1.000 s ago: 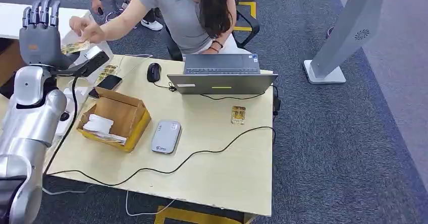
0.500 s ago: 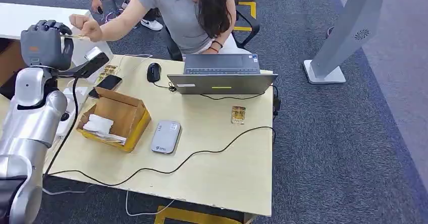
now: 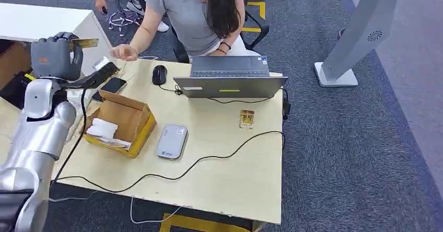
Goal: Pass the card to the sensor for recognition and then transmit it.
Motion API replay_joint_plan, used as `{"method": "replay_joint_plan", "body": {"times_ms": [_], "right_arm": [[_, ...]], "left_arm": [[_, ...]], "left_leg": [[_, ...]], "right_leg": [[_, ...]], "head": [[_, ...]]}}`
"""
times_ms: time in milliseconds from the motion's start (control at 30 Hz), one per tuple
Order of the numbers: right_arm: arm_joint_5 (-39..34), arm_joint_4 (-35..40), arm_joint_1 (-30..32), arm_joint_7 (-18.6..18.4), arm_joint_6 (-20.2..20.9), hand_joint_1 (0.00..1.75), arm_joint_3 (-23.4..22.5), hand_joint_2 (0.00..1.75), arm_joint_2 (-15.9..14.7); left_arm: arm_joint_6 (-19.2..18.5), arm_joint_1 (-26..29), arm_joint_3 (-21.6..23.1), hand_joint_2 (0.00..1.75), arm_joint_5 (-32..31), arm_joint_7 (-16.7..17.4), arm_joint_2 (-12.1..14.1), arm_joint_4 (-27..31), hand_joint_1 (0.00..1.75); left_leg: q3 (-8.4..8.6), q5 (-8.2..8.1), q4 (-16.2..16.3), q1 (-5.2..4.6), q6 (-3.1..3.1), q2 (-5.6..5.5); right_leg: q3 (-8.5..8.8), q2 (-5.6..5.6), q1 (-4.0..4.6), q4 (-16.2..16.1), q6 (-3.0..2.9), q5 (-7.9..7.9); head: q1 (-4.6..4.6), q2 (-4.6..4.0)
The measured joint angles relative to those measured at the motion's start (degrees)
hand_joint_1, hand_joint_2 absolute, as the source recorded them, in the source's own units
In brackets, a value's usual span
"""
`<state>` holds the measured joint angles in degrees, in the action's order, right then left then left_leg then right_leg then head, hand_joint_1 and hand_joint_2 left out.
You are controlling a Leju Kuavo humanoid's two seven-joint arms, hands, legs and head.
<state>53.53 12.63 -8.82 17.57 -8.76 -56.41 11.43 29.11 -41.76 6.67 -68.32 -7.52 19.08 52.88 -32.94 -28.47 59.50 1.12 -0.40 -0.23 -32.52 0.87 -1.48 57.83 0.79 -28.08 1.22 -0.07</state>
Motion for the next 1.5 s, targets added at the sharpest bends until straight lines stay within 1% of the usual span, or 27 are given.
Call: {"method": "replay_joint_plan", "body": {"times_ms": [100, 167, 300, 533, 600, 667, 767, 833, 967, 1033, 1133, 1300, 1500], "right_arm": [[-0.2, 0.0, 0.0, 0.0, -0.3, 0.0, 0.2, 0.0, 0.2], [-0.6, 0.0, 0.1, 0.1, -0.6, 0.0, 0.2, 0.0, 0.3], [-0.8, 0.0, 0.3, 0.3, -0.7, 0.0, 0.2, 0.0, 0.4], [-1.6, 0.0, 0.6, 0.7, -0.8, 0.0, 0.2, 0.0, 0.4], [-1.9, 0.0, 0.8, 0.8, -0.8, 0.0, 0.2, 0.0, 0.4], [-1.9, 0.0, 0.9, 0.9, -0.8, 0.0, 0.2, 0.0, 0.4], [-2.0, 0.0, 0.9, 0.9, -0.8, 0.0, 0.2, 0.0, 0.4], [-2.1, 0.0, 0.9, 0.9, -0.8, 0.0, 0.2, 0.0, 0.4], [-2.7, 0.0, 1.1, 1.1, -0.9, 0.0, 0.2, 0.0, 0.4], [-3.0, 0.0, 1.2, 1.2, -0.9, 0.0, 0.2, 0.0, 0.4], [-3.1, 0.0, 1.4, 1.2, -0.9, 0.0, 0.2, 0.0, 0.4], [-3.8, 0.0, 1.5, 1.7, -1.5, 0.0, 0.1, 0.0, 0.4], [-4.2, 0.0, 1.6, 2.1, -1.8, 0.0, -0.3, 0.0, 0.4]], "left_arm": [[0.2, 4.1, 1.8, 1.75, -1.1, -0.3, -2.4, 4.3, 1.75], [-0.2, 6.5, 4.0, 1.75, -1.9, 0.0, -4.2, 8.1, 1.75], [-1.6, 8.9, 7.8, 1.75, -3.5, 0.6, -6.3, 12.4, 1.75], [-8.6, 9.8, 12.7, 1.75, -3.8, 2.9, -8.6, 16.6, 1.75], [-10.1, 9.8, 13.8, 1.75, -3.7, 3.7, -9.0, 17.0, 1.75], [-10.6, 9.8, 14.9, 1.75, -3.6, 3.9, -9.1, 17.1, 1.75], [-11.7, 9.7, 15.6, 1.75, -3.1, 4.4, -9.3, 17.2, 1.75], [-13.4, 9.7, 15.9, 1.75, -2.6, 5.1, -9.3, 17.1, 1.75], [-17.9, 9.9, 16.6, 1.75, -2.2, 7.3, -9.3, 16.5, 1.75], [-19.2, 10.1, 16.7, 1.75, -2.0, 8.5, -9.4, 16.0, 1.75], [-20.2, 10.3, 16.7, 1.75, -1.9, 9.4, -9.4, 15.4, 1.75], [-24.1, 10.6, 16.7, 1.75, -0.9, 12.2, -9.9, 14.6, 1.75], [-26.5, 11.1, 17.2, 1.75, 0.9, 12.7, -10.7, 13.3, 1.75]], "left_leg": [[-0.01, 0.0, 0.0, 0.0, 0.0, -0.01], [-0.03, -0.01, 0.0, -0.01, 0.01, -0.01], [-0.04, -0.02, 0.0, -0.01, 0.01, 0.02], [-0.02, -0.01, 0.0, 0.0, 0.01, 0.03], [-0.02, -0.01, 0.0, 0.01, 0.01, 0.02], [-0.03, -0.01, 0.0, 0.01, 0.01, 0.0], [-0.03, -0.01, 0.0, 0.0, 0.01, 0.01], [-0.04, -0.01, 0.0, 0.0, 0.01, 0.01], [-0.04, -0.01, 0.0, 0.0, 0.01, 0.0], [-0.04, -0.01, 0.0, 0.0, 0.01, 0.01], [-0.04, -0.01, 0.0, 0.0, 0.01, 0.0], [-0.04, -0.01, 0.0, 0.0, 0.01, 0.01], [-0.04, -0.01, 0.0, 0.0, 0.01, 0.0]], "right_leg": [[0.0, 0.01, 0.0, 0.0, 0.0, 0.0], [0.02, 0.01, -0.01, 0.0, 0.01, 0.01], [0.01, 0.01, -0.01, 0.0, 0.03, 0.02], [0.0, -0.01, 0.0, 0.0, 0.03, 0.03], [0.0, 0.0, 0.0, 0.0, 0.03, 0.03], [0.0, 0.0, 0.0, 0.0, 0.03, 0.03], [0.0, 0.0, 0.0, 0.0, 0.03, 0.03], [0.0, 0.0, 0.0, 0.0, 0.03, 0.03], [0.0, 0.0, 0.0, 0.0, 0.03, 0.03], [0.0, 0.0, 0.0, 0.0, 0.03, 0.03], [0.0, 0.0, 0.0, 0.0, 0.03, 0.03], [0.0, 0.0, 0.0, 0.0, 0.03, 0.03], [0.01, -0.01, 0.0, 0.0, 0.03, 0.03]], "head": [[0.0, 0.0], [-0.02, 0.0], [-0.02, 0.0], [0.0, 0.0], [0.0, 0.0], [-0.02, 0.0], [0.0, 0.0], [0.0, 0.0], [-0.02, 0.0], [0.0, 0.0], [0.0, 0.0], [0.0, 0.0], [0.0, 0.0]]}}
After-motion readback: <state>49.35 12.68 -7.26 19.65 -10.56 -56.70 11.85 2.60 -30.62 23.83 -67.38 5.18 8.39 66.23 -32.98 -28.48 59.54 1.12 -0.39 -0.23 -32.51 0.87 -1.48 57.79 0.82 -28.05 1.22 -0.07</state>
